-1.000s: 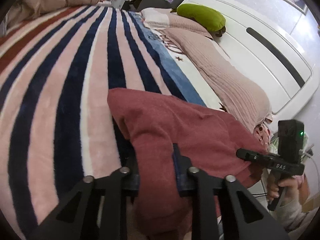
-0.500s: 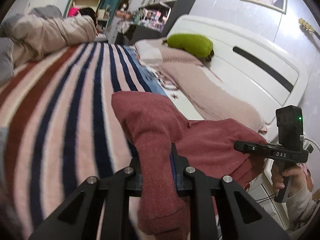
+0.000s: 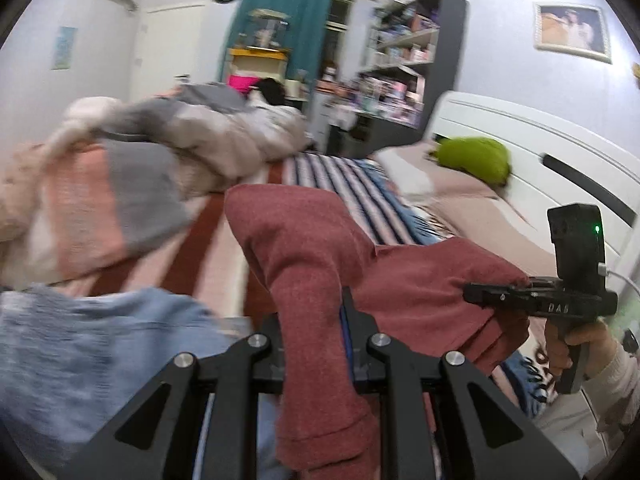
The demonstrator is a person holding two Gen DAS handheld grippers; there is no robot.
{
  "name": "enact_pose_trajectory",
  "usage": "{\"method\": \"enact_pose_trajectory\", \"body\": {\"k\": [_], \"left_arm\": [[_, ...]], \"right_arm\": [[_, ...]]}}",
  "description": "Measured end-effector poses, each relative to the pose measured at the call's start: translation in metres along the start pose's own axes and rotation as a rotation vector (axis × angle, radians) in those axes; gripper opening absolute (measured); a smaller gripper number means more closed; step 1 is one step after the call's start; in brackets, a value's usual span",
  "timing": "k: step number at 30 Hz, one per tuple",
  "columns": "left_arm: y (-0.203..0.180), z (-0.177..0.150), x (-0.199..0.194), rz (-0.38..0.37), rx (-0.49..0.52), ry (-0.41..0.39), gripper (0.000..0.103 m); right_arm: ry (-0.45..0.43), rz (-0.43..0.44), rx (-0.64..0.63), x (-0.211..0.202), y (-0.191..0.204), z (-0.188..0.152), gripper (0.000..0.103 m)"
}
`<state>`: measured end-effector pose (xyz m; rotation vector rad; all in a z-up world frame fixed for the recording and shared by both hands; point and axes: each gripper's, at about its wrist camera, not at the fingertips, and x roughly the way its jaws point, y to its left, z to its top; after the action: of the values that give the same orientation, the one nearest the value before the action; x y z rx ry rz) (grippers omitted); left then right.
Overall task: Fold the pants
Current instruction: 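Grasp the folded dark-red pants bundle with the left tool and lift it, then carry the pants bundle with the left tool onto the folded clothes pile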
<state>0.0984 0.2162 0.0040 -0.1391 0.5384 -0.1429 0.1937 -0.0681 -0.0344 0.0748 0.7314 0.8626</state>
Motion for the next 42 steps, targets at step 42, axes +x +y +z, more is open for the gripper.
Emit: {"method": "enact_pose_trajectory", "body": {"k": [42], "left_arm": [[0.210, -0.041, -0.057, 0.419, -0.229, 0.146, 0.040]], "right_arm": [[0.247, 0.276, -0.172, 0.216, 0.149, 0.014, 0.034]]}}
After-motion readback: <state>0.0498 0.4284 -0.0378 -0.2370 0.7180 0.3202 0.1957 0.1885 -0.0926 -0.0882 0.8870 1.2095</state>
